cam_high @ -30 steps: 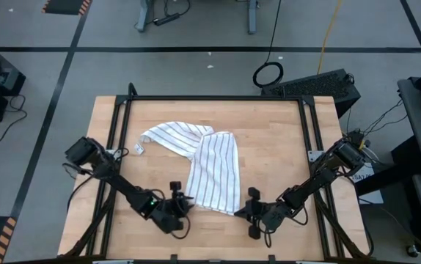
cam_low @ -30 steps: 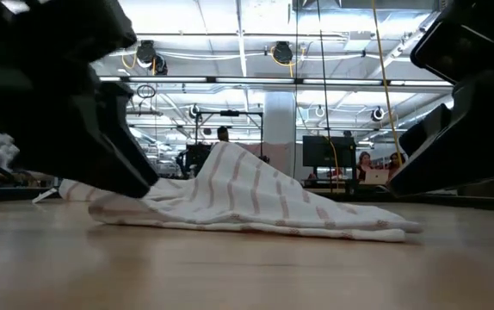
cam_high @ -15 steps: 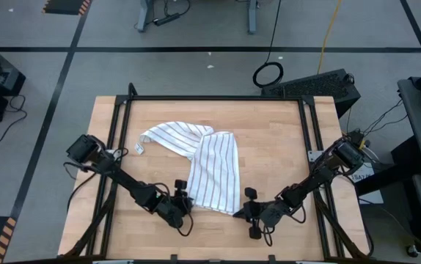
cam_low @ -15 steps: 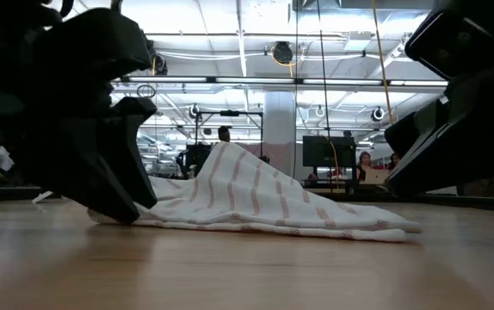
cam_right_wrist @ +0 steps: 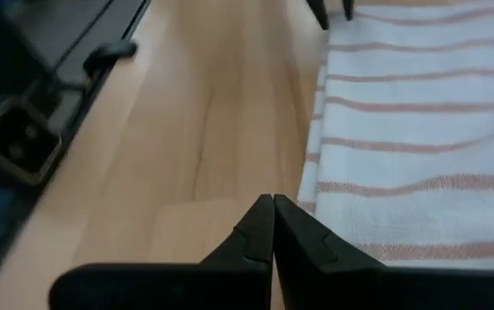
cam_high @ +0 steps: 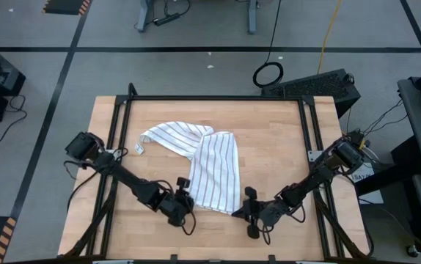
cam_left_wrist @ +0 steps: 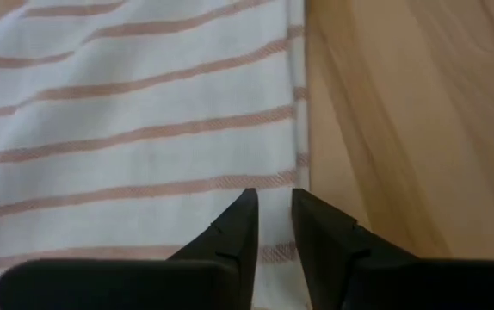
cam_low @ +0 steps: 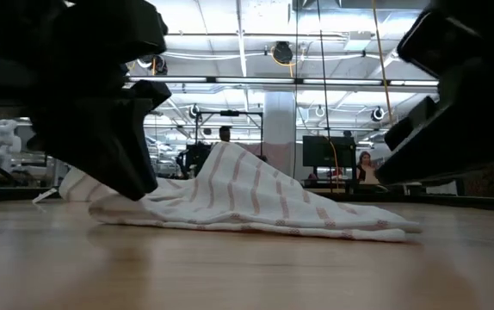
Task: Roll towel into tight, uniform cylinder
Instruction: Fold the white brown kitchen towel
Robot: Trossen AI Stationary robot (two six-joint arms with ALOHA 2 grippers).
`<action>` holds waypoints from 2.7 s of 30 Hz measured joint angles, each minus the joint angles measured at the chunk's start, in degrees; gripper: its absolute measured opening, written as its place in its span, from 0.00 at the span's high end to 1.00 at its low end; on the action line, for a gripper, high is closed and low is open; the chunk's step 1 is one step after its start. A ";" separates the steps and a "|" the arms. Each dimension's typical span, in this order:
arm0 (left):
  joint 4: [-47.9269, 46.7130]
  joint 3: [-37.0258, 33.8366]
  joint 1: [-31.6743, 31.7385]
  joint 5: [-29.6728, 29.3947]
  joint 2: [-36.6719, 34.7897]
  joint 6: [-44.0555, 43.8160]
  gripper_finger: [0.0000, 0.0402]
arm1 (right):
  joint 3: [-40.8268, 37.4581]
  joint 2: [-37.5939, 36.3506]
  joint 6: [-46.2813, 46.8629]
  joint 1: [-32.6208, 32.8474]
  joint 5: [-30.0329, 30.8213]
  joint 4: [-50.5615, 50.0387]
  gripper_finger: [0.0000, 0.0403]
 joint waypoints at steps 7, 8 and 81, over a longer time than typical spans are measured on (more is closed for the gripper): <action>0.11 0.02 0.92 4.47 0.31 0.93 0.91 | -0.01 0.60 3.81 0.16 -0.01 -0.07 1.00; 0.26 0.02 0.96 3.42 0.31 0.88 0.92 | -0.01 0.75 3.49 0.37 -0.08 0.25 1.00; -2.88 1.59 -2.59 -8.75 2.01 -8.26 0.99 | 0.08 6.08 3.47 1.68 2.86 0.92 1.00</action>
